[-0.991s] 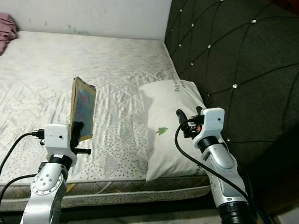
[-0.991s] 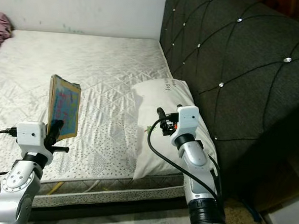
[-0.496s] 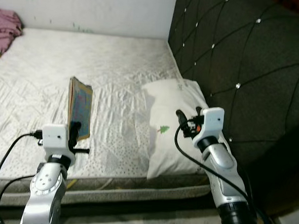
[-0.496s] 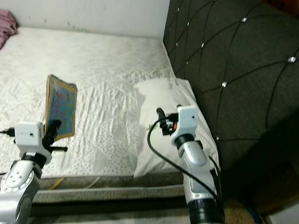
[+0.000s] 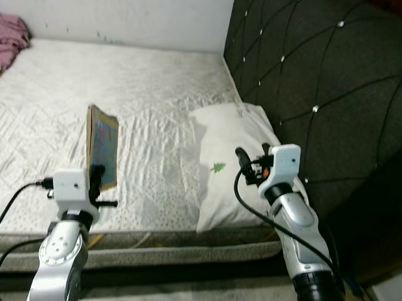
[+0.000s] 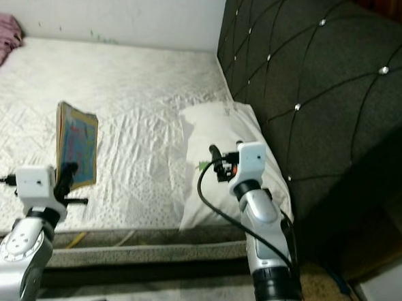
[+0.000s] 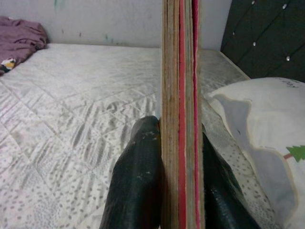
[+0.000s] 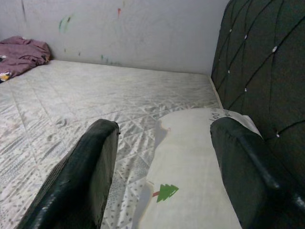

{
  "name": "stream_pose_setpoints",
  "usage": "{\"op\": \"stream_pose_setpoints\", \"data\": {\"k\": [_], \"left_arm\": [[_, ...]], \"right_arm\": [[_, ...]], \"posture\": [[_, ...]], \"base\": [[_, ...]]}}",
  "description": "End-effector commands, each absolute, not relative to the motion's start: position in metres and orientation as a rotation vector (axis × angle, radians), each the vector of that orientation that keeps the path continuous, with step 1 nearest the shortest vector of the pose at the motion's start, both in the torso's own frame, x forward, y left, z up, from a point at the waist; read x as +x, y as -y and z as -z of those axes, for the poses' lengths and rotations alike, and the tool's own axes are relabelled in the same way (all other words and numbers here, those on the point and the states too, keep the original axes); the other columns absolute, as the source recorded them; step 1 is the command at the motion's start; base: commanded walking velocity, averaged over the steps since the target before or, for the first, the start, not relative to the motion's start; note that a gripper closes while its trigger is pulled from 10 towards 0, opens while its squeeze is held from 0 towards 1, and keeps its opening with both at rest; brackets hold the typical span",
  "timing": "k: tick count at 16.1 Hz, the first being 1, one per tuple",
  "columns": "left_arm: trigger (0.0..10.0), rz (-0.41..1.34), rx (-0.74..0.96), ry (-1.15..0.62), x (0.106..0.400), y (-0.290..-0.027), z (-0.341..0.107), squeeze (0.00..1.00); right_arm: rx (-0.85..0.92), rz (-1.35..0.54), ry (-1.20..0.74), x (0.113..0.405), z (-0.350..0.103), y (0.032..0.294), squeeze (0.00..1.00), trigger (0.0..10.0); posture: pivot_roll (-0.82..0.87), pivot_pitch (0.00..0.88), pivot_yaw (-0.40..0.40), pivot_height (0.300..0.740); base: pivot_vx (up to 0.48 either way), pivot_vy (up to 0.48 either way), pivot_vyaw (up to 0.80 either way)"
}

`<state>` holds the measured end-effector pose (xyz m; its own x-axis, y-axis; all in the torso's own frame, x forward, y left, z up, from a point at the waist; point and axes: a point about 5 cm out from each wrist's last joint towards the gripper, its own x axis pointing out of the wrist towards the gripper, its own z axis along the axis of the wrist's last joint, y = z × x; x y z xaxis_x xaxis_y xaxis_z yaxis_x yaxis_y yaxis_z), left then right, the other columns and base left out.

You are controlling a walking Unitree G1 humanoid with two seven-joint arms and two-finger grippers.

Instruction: Clean up the room

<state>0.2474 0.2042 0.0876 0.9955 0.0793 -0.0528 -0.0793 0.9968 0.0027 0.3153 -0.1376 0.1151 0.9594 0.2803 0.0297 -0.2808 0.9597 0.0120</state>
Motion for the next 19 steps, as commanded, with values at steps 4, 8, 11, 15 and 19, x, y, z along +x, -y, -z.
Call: {"op": "stream_pose_setpoints", "data": {"k": [4,8,11,15,19], "left_arm": [[10.0,-0.054,-0.013,0.012,0.2468,-0.2032,-0.0997,0.00],[10.0,-0.053,-0.016,0.012,0.2463,-0.2039,-0.0996,0.00],[10.0,-0.055,-0.018,0.011,0.2463,-0.2040,-0.1000,0.00],[10.0,-0.069,-0.013,-0.001,0.2483,-0.2057,-0.1001,0.00],[10.0,-0.111,-0.051,-0.039,0.2487,-0.2116,-0.0960,0.00]], "right_arm": [[0.013,-0.285,0.016,0.3157,-0.1138,0.1405,0.00,10.0],[0.006,-0.291,0.014,0.3164,-0.1136,0.1405,0.00,10.0],[0.003,-0.294,0.015,0.3166,-0.1137,0.1405,0.00,10.0],[-0.003,-0.307,0.022,0.3178,-0.1154,0.1392,0.00,10.0],[0.002,-0.315,0.019,0.3175,-0.1163,0.1379,0.00,10.0]], "posture": [[-0.04,0.000,-0.068,0.684],[-0.04,0.000,-0.069,0.684],[-0.04,0.000,-0.068,0.684],[-0.04,0.000,-0.071,0.684],[-0.04,0.000,-0.078,0.669]], "base": [[0.164,0.000,0.00],[0.346,0.000,0.00],[0.349,0.000,0.00],[0.232,0.000,0.00],[0.000,0.000,0.00]]}}
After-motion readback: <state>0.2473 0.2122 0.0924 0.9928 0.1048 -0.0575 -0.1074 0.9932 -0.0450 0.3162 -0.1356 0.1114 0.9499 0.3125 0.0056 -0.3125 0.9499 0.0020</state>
